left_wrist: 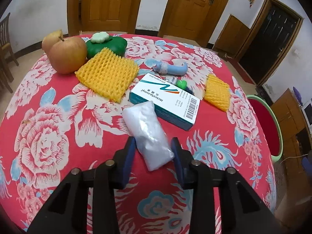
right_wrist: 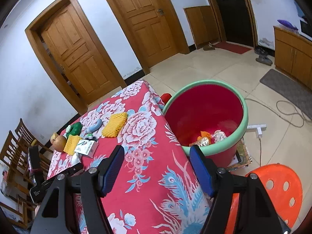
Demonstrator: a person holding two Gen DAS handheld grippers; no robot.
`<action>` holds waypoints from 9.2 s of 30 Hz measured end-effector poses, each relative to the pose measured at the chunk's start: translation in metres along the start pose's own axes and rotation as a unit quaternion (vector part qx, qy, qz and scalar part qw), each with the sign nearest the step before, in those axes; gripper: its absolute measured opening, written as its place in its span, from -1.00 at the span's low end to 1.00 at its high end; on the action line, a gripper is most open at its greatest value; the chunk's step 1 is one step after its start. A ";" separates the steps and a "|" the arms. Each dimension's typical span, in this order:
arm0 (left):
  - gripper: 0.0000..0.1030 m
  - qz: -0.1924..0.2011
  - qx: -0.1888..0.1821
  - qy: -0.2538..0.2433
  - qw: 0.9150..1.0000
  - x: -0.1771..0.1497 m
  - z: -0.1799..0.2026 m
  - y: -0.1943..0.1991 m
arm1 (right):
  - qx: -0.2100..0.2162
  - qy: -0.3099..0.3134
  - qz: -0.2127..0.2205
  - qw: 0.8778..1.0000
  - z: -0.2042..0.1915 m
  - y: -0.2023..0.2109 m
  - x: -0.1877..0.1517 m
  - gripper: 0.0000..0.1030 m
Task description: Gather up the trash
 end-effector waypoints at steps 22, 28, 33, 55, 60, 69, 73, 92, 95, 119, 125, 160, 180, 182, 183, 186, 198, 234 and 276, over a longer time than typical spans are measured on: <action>-0.34 0.094 0.028 -0.019 0.995 0.074 -0.034 0.049 | 0.023 0.041 -0.027 0.999 -0.085 -0.037 0.037 0.41; -0.34 0.100 0.030 -0.016 0.994 0.087 -0.046 0.034 | 0.021 0.044 -0.052 0.997 -0.108 -0.084 0.040 0.42; -0.34 0.098 0.029 -0.010 0.995 0.085 -0.054 0.021 | 0.004 0.045 -0.074 0.996 -0.116 -0.128 0.032 0.42; -0.34 0.091 0.027 -0.004 0.995 0.075 -0.066 0.004 | -0.010 0.044 -0.105 0.993 -0.126 -0.200 0.006 -0.30; -0.34 0.097 0.022 -0.015 0.995 0.074 -0.060 0.004 | 0.008 0.048 -0.102 0.994 -0.130 -0.194 0.003 -0.69; -0.34 0.096 0.009 -0.010 0.995 0.074 -0.057 0.004 | 0.026 0.044 -0.065 0.997 -0.123 -0.157 0.010 -0.75; -0.34 0.100 0.007 -0.010 0.995 0.074 -0.058 0.007 | 0.022 0.043 -0.047 0.998 -0.112 -0.137 0.011 -0.75; -0.34 0.102 -0.022 -0.059 0.993 0.065 0.001 0.026 | -0.043 -0.022 0.009 0.999 -0.003 -0.076 0.016 -0.74; -0.34 0.098 -0.033 -0.064 0.993 0.063 0.017 0.028 | -0.050 -0.043 0.004 0.998 0.017 -0.076 0.015 -0.74; -0.34 0.041 -0.110 -0.174 0.978 0.031 0.181 0.002 | -0.055 -0.133 -0.001 0.990 0.119 -0.079 0.016 -0.38; -0.34 0.021 -0.129 -0.207 0.970 0.017 0.222 -0.012 | -0.067 -0.143 0.007 0.987 0.129 -0.062 0.014 -0.24; 0.25 0.002 -0.113 -0.180 0.977 0.016 0.236 -0.030 | -0.049 -0.153 0.054 0.986 0.132 -0.010 0.006 0.25; 0.27 0.022 0.028 -0.055 0.998 0.083 0.048 -0.044 | -0.042 -0.141 0.038 0.988 0.117 -0.012 0.000 0.27; 0.27 0.017 0.034 -0.047 0.998 0.084 0.037 -0.046 | -0.042 -0.140 0.037 0.989 0.115 -0.013 0.001 0.27; 0.27 0.015 0.038 -0.042 0.998 0.085 0.031 -0.048 | -0.042 -0.140 0.037 0.989 0.115 -0.013 0.001 0.27; 0.27 0.010 0.042 -0.032 0.999 0.085 0.018 -0.052 | -0.042 -0.138 0.035 0.989 0.113 -0.014 0.001 0.27; 0.28 -0.044 -0.017 -0.035 0.998 0.045 0.016 -0.038 | -0.037 -0.131 0.039 0.990 0.104 -0.010 0.001 0.27; 0.28 -0.095 -0.102 -0.124 0.982 -0.065 0.072 0.031 | -0.005 -0.092 0.050 0.995 0.061 0.016 -0.003 0.27; 0.03 0.075 0.041 -0.046 0.995 0.067 -0.052 0.042 | 0.053 0.029 0.001 0.998 -0.096 0.008 0.021 0.27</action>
Point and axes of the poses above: each gripper's, at about its wrist camera, not at the fingertips, and y roughly against the way its jaws point, z to its right, x to its top, the point moved 7 cm from there along -y, roughly the way its jaws point, and after that the axes turned 2 degrees about y, right-handed, at the moved point
